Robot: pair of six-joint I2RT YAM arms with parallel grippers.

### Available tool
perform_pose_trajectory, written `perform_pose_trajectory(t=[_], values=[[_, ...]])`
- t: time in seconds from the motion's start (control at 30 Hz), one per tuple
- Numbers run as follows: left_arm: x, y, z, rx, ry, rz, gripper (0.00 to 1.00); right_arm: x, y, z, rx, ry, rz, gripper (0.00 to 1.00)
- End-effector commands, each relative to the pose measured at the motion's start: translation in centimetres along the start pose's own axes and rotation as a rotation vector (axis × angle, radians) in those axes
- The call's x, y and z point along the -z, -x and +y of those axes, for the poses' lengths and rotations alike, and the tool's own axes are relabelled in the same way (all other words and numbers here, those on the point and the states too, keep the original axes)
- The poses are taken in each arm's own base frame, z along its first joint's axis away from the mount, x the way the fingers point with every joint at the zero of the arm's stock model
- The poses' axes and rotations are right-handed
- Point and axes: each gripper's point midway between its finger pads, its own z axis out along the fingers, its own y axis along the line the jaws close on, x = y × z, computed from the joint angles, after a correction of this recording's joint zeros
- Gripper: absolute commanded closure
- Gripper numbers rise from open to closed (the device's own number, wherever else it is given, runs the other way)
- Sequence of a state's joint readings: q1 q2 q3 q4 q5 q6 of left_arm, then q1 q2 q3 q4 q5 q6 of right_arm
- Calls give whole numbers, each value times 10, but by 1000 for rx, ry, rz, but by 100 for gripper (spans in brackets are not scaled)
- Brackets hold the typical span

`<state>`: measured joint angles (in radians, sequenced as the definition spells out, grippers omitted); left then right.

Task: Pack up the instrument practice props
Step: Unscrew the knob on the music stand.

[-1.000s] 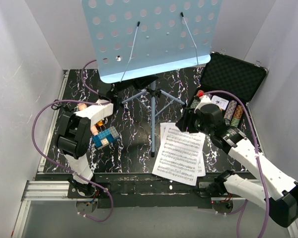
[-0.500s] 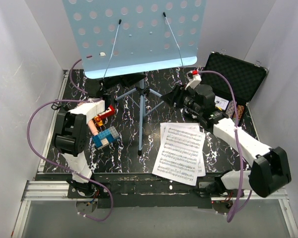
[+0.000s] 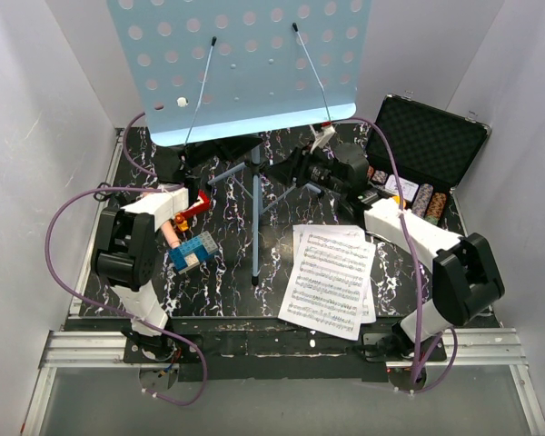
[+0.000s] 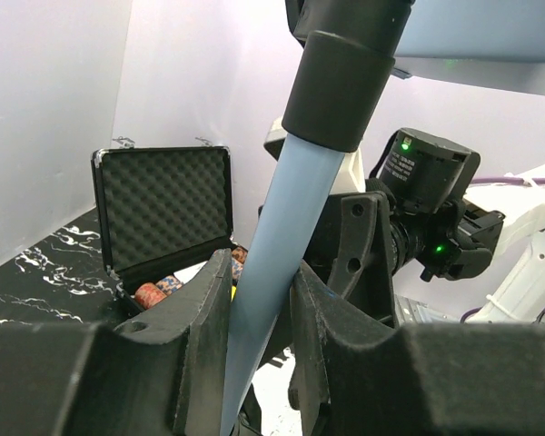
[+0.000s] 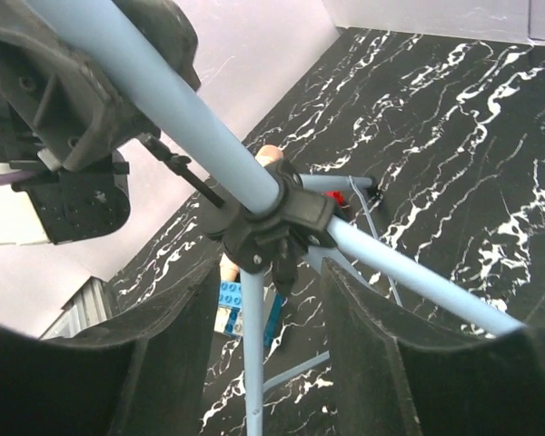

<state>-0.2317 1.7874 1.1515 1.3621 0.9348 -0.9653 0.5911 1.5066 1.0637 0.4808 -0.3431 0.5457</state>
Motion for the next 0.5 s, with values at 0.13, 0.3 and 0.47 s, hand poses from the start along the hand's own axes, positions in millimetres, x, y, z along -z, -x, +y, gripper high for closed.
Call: perform_pose_trajectory(t=[0.13, 0.3, 0.47], values=[[5, -1, -14, 115, -8, 25, 100, -22, 22, 12, 64, 44, -19, 52], [4, 1, -15, 114, -9, 22, 100, -24, 12, 8, 67, 42, 25, 54], [5, -1, -12, 120, -3, 21, 100, -18, 4, 8, 65, 54, 36, 50]])
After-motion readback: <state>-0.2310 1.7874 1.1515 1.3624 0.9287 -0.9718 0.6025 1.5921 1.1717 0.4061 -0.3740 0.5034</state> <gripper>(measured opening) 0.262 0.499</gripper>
